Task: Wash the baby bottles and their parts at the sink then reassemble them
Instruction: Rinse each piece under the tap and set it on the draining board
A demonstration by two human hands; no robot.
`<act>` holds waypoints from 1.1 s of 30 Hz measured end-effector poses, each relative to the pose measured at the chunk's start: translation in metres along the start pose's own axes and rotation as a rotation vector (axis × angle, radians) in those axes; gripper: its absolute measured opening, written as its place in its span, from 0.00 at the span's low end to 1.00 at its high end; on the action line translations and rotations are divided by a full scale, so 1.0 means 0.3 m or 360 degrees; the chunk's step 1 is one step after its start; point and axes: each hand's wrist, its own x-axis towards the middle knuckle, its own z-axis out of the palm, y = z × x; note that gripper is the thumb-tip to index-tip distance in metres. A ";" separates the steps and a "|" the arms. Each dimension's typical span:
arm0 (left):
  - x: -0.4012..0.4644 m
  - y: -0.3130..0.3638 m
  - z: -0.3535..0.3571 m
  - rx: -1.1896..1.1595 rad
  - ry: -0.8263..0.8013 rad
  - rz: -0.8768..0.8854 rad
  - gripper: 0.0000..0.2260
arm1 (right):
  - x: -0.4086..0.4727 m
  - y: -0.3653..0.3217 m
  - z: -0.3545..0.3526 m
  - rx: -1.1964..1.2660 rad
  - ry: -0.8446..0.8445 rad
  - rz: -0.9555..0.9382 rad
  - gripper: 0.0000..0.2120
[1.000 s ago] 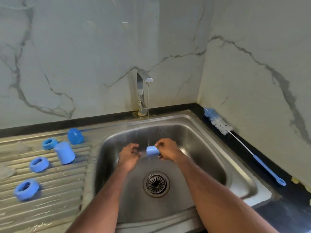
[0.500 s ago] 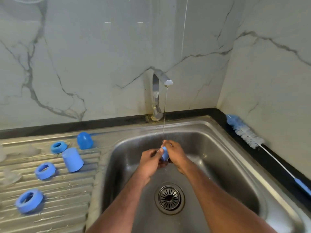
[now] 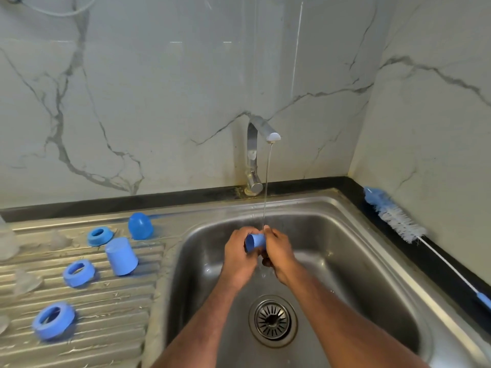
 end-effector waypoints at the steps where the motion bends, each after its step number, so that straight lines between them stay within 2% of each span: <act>1: -0.001 -0.003 -0.002 -0.0111 -0.0011 -0.0101 0.11 | -0.008 -0.010 -0.007 0.0049 -0.0064 0.0024 0.16; 3: 0.001 0.002 -0.002 -0.0510 -0.0046 -0.0380 0.07 | -0.016 -0.022 -0.021 -0.0001 -0.0145 -0.0070 0.14; 5: 0.002 0.017 0.003 -0.0845 -0.0075 -0.0567 0.08 | -0.023 -0.031 -0.033 0.0050 -0.0218 -0.0171 0.10; 8: 0.002 0.018 0.005 -0.0960 -0.0159 -0.0631 0.16 | -0.012 -0.029 -0.044 0.0250 -0.0354 -0.0199 0.06; 10: -0.002 0.020 0.003 -0.0881 -0.0114 -0.0620 0.14 | -0.007 -0.027 -0.046 0.0132 -0.0372 -0.0190 0.07; 12: 0.000 0.008 -0.003 -0.0696 0.0033 -0.0555 0.06 | 0.002 -0.023 -0.046 -0.0199 -0.0321 -0.0184 0.10; 13: 0.002 0.001 -0.005 -0.0503 0.0079 -0.0484 0.08 | 0.000 -0.030 -0.051 -0.0408 -0.0297 -0.0195 0.11; 15: 0.004 -0.007 -0.004 -0.0147 0.0102 -0.0365 0.20 | -0.006 -0.046 -0.070 -0.0692 -0.0334 -0.0220 0.13; 17: 0.002 -0.004 -0.013 -0.0187 0.0201 -0.0386 0.26 | -0.011 -0.063 -0.098 -0.0751 -0.0472 -0.0207 0.14; 19: 0.008 -0.004 -0.022 -0.0267 0.0312 -0.0397 0.26 | -0.014 -0.067 -0.122 -0.0786 -0.0641 -0.0210 0.18; 22: 0.012 0.001 -0.020 -0.0213 0.0232 -0.0353 0.26 | 0.005 -0.038 -0.125 -0.0932 -0.0637 -0.0384 0.26; 25: 0.006 0.005 -0.014 -0.0233 0.0142 -0.0390 0.27 | 0.014 -0.022 -0.110 -0.0989 -0.0448 -0.0574 0.23; 28: 0.008 -0.007 -0.017 -0.0213 0.0081 -0.0513 0.25 | 0.018 -0.015 -0.116 -0.1097 -0.0463 -0.0437 0.19; 30: 0.015 -0.020 -0.013 -0.0053 0.0049 -0.0506 0.20 | 0.021 -0.004 -0.113 -0.1248 -0.0484 -0.0332 0.17; 33: 0.015 -0.035 -0.005 0.0174 0.0033 -0.0455 0.16 | 0.037 -0.005 -0.100 -0.1153 -0.0228 -0.0356 0.20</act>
